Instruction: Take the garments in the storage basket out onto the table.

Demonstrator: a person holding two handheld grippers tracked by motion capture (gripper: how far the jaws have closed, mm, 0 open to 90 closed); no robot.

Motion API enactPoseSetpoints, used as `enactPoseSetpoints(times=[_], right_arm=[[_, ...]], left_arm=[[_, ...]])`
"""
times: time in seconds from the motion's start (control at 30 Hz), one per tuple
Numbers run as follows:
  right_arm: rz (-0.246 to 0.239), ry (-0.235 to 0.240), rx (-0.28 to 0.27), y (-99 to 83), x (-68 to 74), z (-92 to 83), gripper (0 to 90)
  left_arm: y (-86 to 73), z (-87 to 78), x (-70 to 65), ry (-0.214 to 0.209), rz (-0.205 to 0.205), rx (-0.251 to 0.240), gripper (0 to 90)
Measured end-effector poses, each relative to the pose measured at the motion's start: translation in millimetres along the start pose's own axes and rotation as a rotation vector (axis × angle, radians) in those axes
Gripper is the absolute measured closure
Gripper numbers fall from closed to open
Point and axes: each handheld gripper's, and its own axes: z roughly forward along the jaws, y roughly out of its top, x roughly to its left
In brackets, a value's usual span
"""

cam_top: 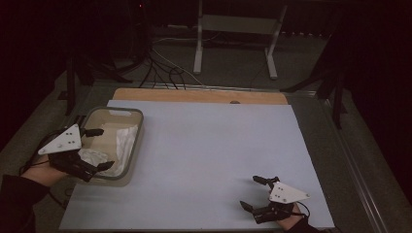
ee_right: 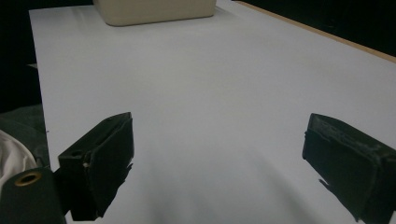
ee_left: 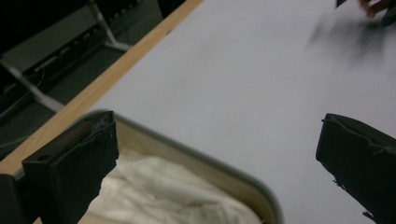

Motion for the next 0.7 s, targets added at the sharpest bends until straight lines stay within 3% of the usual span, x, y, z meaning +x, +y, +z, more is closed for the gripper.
enactPoseSetpoints(times=[0.47,0.7], right_arm=[[0.007,0.003,0.010,0.1,0.7,-0.5,9.2],[0.005,0.005,0.011,-0.8,0.9,0.9,9.2]], left_arm=[[-9.6,24.7,19.7,-0.021,0.004,0.195,0.0],[-18.6,43.0,27.0,-0.058,-0.028,0.307,0.0]])
